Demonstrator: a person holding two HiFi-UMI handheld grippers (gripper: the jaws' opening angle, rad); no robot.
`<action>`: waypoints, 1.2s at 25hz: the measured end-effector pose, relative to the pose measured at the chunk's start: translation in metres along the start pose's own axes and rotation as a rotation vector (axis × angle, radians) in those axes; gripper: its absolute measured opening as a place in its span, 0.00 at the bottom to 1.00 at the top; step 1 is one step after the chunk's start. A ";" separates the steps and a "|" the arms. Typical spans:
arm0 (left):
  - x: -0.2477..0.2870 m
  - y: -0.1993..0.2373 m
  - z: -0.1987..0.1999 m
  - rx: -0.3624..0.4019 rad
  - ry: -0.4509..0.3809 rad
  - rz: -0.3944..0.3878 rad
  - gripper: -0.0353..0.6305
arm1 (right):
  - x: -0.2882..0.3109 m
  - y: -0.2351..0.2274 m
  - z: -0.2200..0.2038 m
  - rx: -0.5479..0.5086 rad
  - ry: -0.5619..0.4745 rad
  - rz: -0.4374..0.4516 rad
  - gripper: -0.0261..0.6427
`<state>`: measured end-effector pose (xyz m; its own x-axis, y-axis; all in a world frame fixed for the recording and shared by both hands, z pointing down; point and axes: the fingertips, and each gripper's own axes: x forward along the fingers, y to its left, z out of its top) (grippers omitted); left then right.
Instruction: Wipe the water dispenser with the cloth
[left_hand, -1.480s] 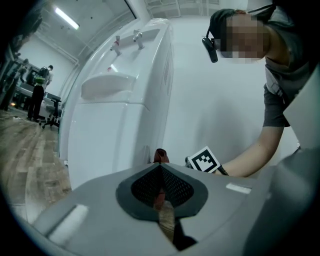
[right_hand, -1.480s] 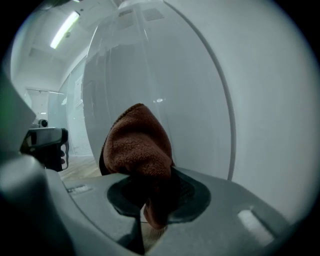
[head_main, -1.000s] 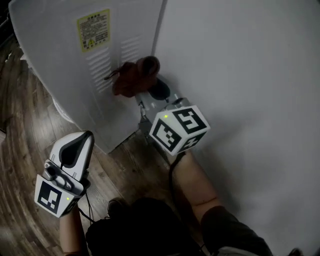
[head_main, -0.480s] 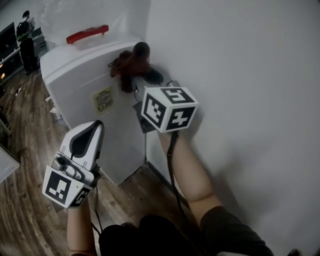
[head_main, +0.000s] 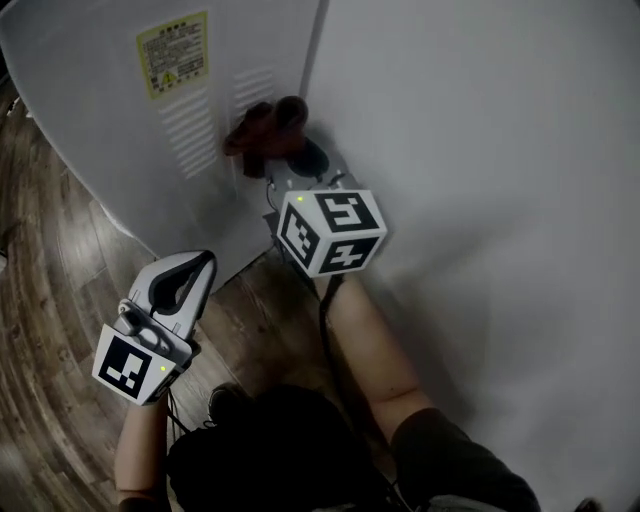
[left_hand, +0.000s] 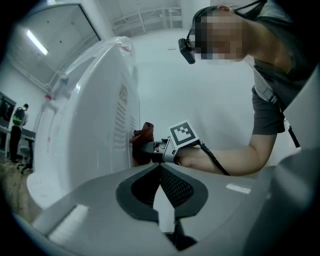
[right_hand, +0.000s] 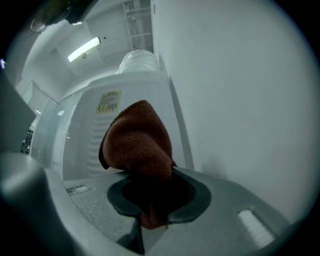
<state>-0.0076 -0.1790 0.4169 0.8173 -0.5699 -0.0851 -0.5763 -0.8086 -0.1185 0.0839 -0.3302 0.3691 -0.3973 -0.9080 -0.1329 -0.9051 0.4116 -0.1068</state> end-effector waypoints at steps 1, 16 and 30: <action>-0.002 0.000 -0.018 -0.009 0.006 -0.006 0.08 | 0.000 -0.003 -0.022 0.003 0.022 -0.009 0.14; -0.031 -0.026 -0.225 -0.233 0.255 -0.039 0.08 | -0.057 -0.043 -0.347 0.067 0.570 -0.186 0.14; -0.023 -0.030 -0.216 -0.281 0.252 -0.071 0.08 | -0.072 -0.036 -0.380 0.143 0.615 -0.188 0.14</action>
<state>-0.0087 -0.1732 0.6363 0.8502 -0.5005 0.1632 -0.5236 -0.8361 0.1634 0.0881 -0.3089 0.7566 -0.2867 -0.8268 0.4840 -0.9554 0.2093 -0.2083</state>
